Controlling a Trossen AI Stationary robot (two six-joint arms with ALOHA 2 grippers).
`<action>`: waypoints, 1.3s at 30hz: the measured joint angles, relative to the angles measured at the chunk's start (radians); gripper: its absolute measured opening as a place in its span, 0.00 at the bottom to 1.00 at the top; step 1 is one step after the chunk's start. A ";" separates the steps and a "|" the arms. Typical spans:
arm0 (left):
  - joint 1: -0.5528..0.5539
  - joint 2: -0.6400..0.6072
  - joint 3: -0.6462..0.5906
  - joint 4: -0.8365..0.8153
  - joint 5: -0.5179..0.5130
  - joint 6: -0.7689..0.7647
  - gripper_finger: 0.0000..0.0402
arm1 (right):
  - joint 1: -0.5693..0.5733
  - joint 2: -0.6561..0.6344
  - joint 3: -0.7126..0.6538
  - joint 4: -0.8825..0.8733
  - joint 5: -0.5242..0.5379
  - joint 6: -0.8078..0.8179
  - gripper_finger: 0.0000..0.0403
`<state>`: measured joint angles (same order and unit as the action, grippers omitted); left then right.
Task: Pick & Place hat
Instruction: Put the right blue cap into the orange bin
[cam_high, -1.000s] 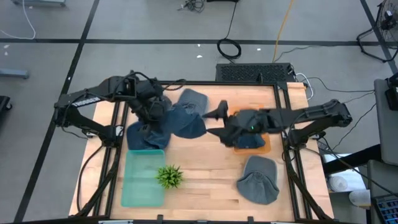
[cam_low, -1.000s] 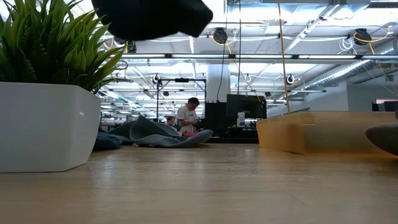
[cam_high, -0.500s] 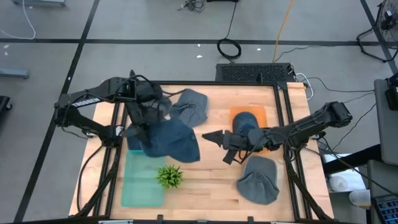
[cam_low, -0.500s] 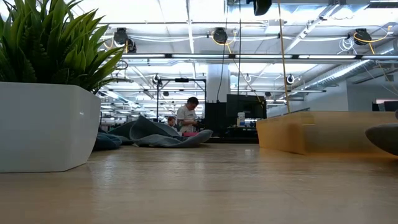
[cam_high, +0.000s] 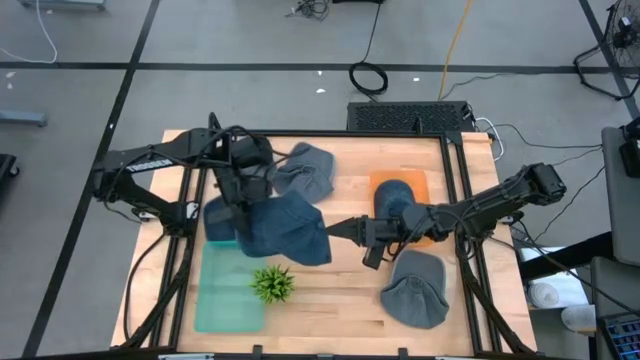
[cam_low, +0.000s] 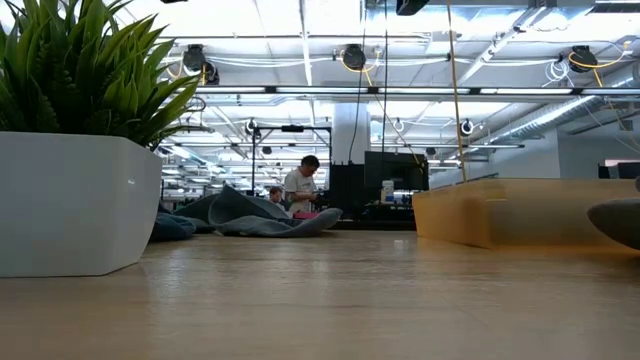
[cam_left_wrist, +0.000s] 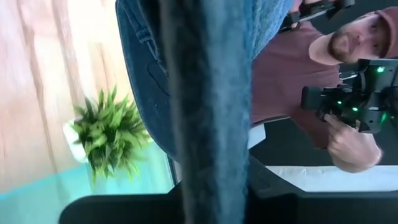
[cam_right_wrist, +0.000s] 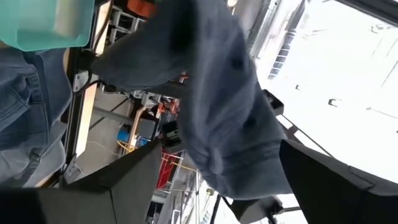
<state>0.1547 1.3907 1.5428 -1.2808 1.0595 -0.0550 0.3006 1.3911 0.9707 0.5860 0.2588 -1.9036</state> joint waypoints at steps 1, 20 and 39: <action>0.000 0.006 0.000 0.022 0.014 -0.004 0.02 | 0.000 0.000 0.000 -0.002 0.001 0.000 0.79; -0.017 0.080 0.000 0.112 0.068 -0.007 0.02 | 0.013 0.000 0.000 -0.025 -0.003 0.011 0.68; 0.034 0.077 0.000 0.131 0.053 -0.032 0.10 | 0.018 -0.004 0.000 -0.006 0.201 0.183 0.03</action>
<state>0.1884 1.4677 1.5425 -1.1500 1.1122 -0.0874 0.3189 1.3867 0.9707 0.5803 0.4602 -1.7204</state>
